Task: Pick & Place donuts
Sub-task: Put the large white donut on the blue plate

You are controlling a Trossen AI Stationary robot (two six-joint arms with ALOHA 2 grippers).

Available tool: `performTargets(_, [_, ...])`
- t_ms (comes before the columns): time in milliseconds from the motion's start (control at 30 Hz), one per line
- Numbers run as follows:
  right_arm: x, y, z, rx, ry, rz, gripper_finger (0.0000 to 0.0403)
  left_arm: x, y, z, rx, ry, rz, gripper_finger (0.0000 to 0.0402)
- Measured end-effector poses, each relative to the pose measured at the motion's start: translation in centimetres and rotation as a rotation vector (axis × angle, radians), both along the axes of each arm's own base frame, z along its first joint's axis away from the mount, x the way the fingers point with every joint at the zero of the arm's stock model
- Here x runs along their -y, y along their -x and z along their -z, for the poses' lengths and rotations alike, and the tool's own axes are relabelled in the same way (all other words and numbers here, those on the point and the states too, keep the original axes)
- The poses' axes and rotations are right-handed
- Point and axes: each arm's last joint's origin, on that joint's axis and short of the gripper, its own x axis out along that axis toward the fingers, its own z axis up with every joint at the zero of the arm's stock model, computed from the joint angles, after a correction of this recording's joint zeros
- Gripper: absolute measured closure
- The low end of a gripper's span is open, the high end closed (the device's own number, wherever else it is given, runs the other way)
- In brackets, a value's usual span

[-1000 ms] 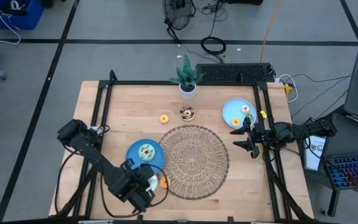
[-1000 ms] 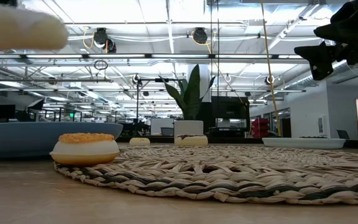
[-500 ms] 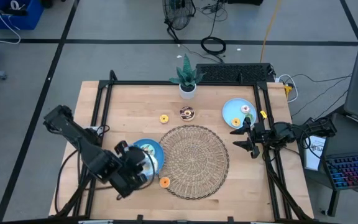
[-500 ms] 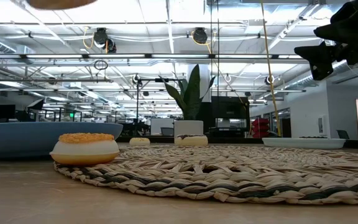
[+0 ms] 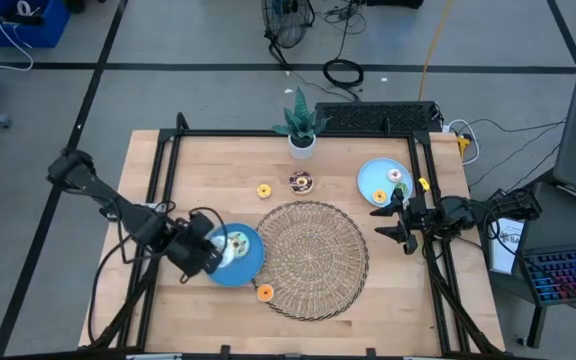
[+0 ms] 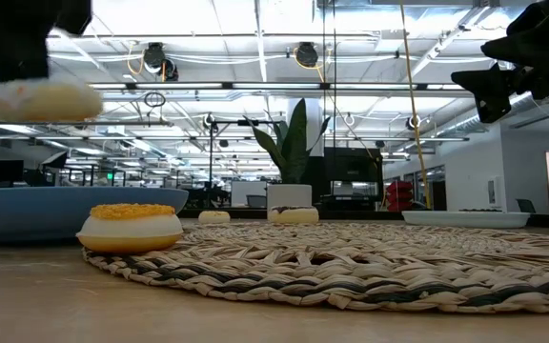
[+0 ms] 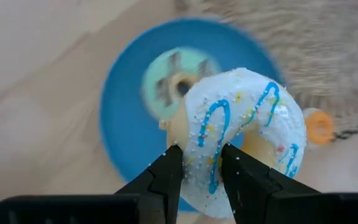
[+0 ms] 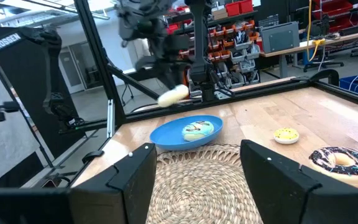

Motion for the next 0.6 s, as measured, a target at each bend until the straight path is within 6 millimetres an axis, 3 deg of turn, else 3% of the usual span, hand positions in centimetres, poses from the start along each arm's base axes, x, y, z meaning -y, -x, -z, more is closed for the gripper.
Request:
performTargets(300, [0.0,0.0,0.0,0.000,0.000,0.000,0.0183,-1.7,1.9,3.4,-0.088,0.084,-0.189,0.0289])
performTargets(600, [0.0,0.0,0.0,0.000,0.000,0.000,0.0183,-1.5,1.2,5.2,-0.020,0.156,-0.131,0.0289])
